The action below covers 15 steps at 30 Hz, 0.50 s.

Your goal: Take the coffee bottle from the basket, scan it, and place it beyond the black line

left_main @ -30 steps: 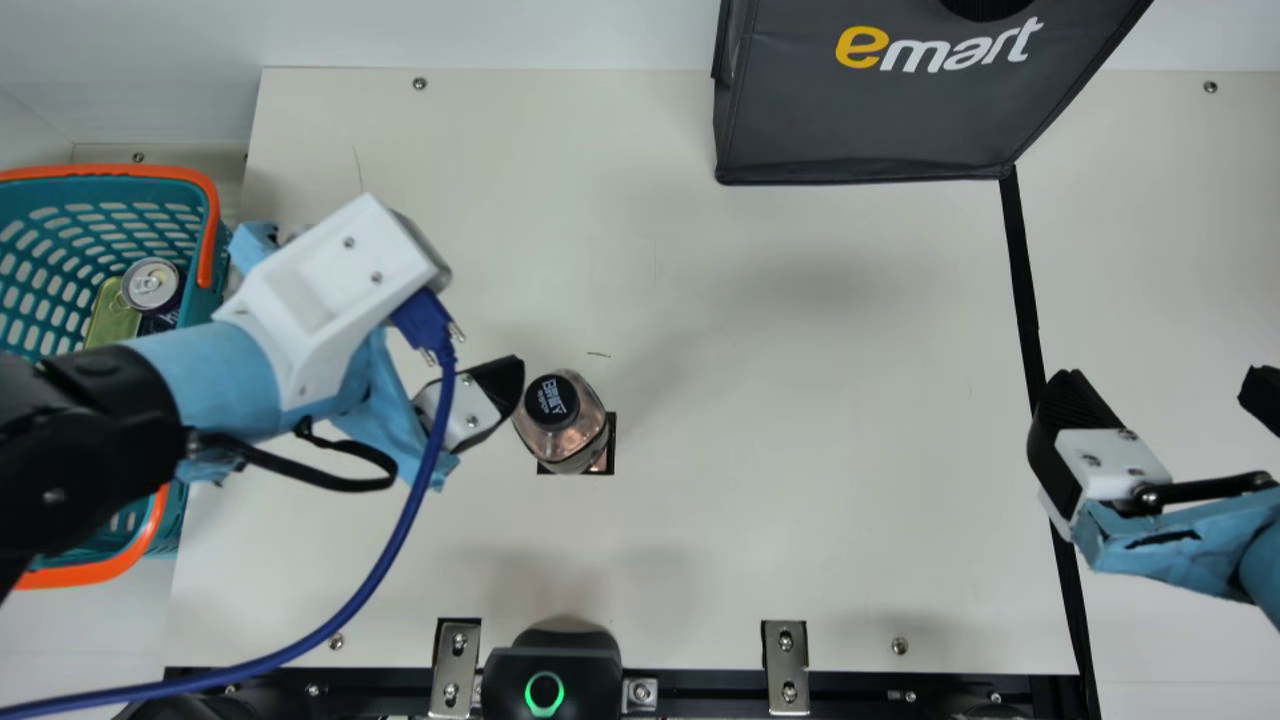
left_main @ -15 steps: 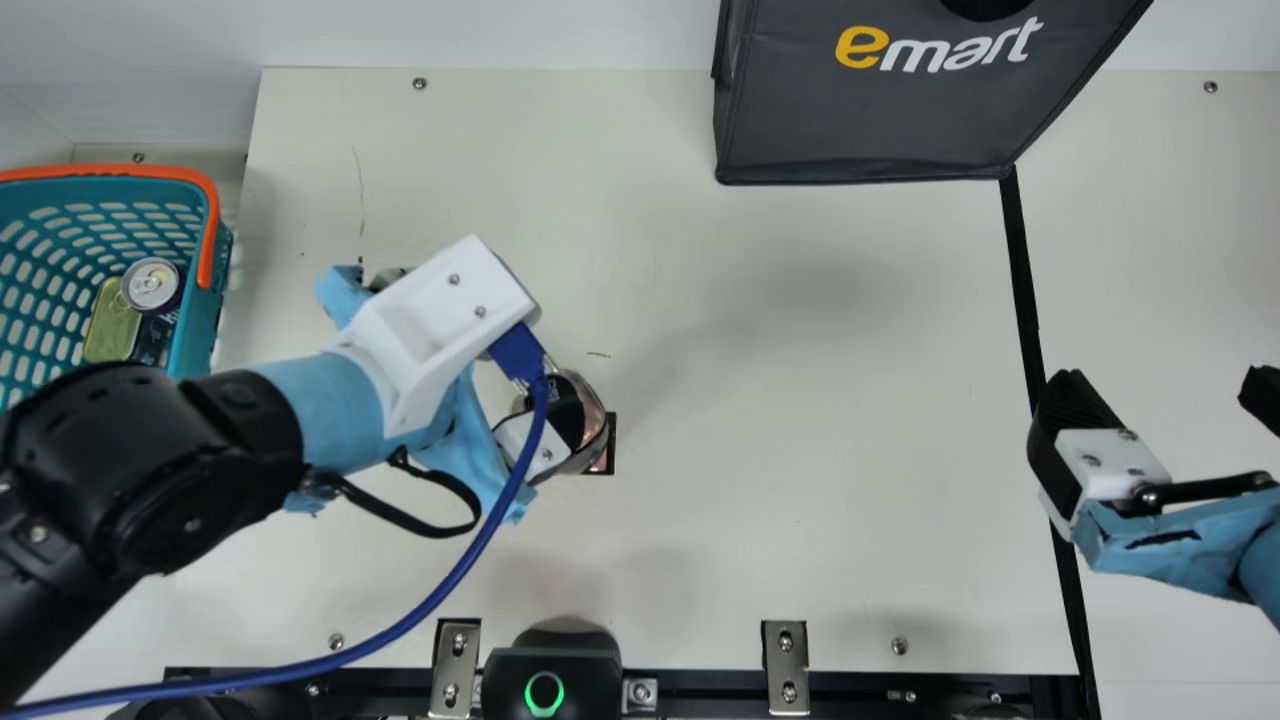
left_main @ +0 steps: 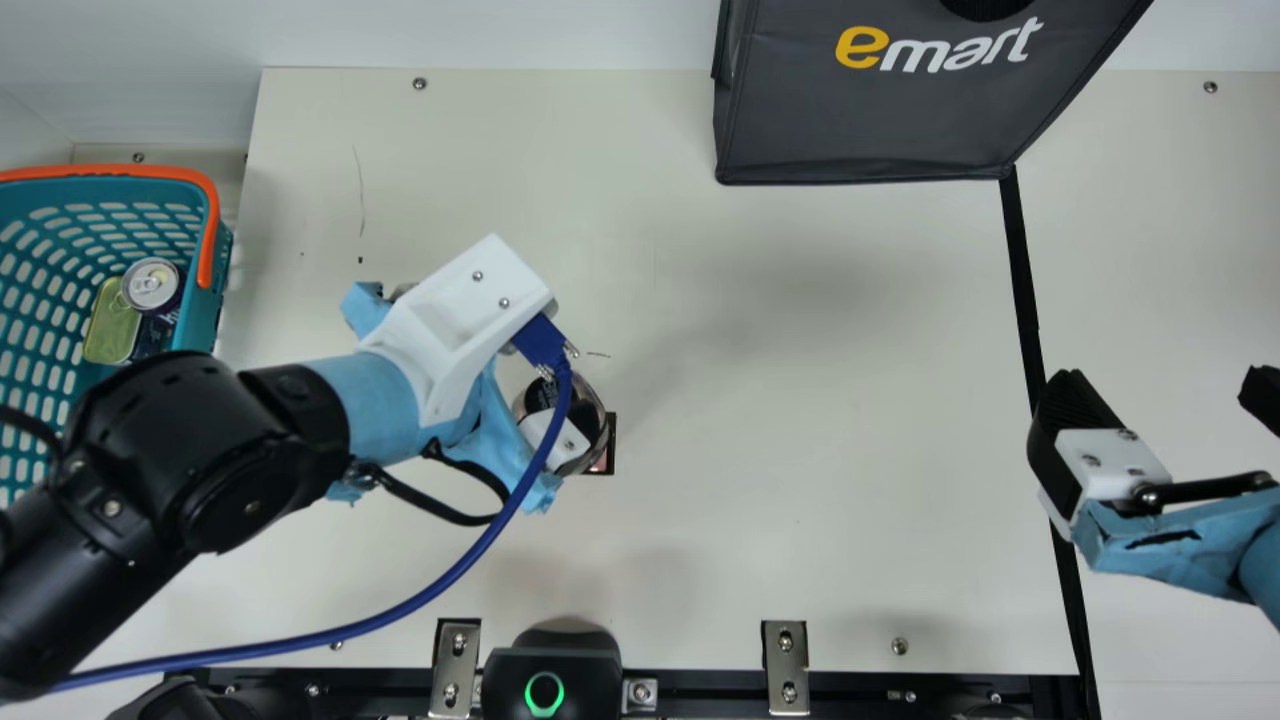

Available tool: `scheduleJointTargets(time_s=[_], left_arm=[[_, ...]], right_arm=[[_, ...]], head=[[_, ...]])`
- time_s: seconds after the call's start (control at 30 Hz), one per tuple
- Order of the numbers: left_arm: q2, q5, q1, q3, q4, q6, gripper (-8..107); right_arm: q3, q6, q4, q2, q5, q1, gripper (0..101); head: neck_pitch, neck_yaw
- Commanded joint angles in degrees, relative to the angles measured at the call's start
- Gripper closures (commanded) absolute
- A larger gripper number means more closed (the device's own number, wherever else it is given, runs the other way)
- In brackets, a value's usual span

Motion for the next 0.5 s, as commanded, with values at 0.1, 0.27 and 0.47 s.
scheduleJointTargets(time_s=[0.1, 0.27, 0.47], left_arm=[[0.9, -0.4, -0.3, 0.2, 0.3, -1.1, 9], [1.6, -1.0, -0.7, 0.8, 0.7, -2.1, 9], [2.3, -1.9, -1.4, 1.9, 1.3, -3.1, 9]], right_arm=[[0.0, 0.0, 0.0, 0.0, 0.0, 0.0, 10], [0.0, 0.0, 0.0, 0.0, 0.0, 0.0, 10], [0.0, 0.0, 0.0, 0.0, 0.0, 0.0, 10]], head=[[-1.6, -0.1], [-1.6, -0.1], [-1.6, -0.1]])
